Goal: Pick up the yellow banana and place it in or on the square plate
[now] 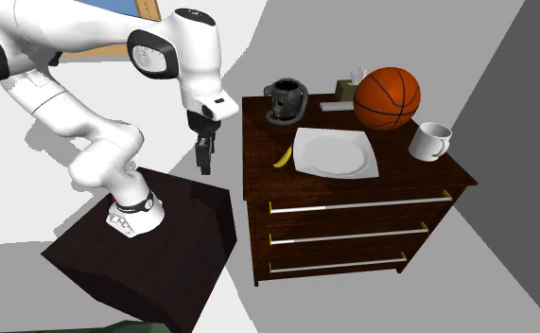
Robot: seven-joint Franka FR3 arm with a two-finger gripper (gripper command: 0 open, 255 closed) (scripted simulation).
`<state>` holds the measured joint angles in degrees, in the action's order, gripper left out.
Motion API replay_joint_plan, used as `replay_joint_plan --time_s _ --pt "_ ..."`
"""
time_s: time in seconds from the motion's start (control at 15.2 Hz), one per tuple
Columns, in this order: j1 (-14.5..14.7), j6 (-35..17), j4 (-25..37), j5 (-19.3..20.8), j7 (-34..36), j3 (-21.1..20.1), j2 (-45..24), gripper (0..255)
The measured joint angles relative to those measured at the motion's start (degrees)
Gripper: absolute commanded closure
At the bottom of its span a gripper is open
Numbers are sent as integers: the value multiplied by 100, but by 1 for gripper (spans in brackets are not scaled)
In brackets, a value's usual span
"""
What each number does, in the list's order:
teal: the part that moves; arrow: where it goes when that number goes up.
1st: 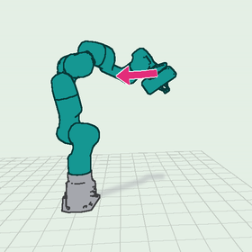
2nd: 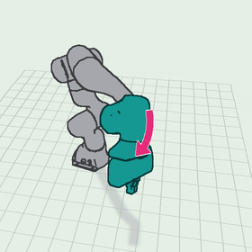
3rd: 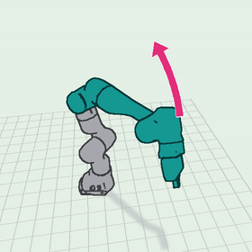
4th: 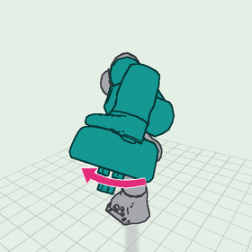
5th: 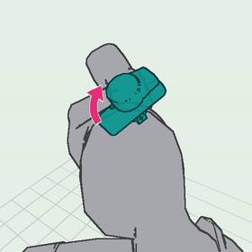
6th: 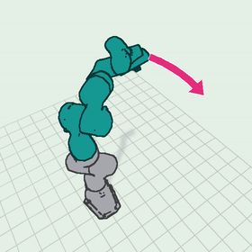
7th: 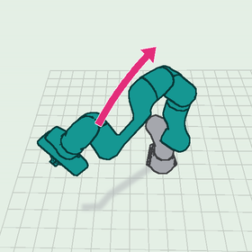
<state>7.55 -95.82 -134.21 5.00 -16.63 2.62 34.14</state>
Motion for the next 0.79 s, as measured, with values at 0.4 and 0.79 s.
replay_joint_plan --time_s 0.4,0.79 --pt "452 -683 539 118 -893 -137 -1081 0" --pt "858 -1233 1038 238 -1702 -378 -1984 0"
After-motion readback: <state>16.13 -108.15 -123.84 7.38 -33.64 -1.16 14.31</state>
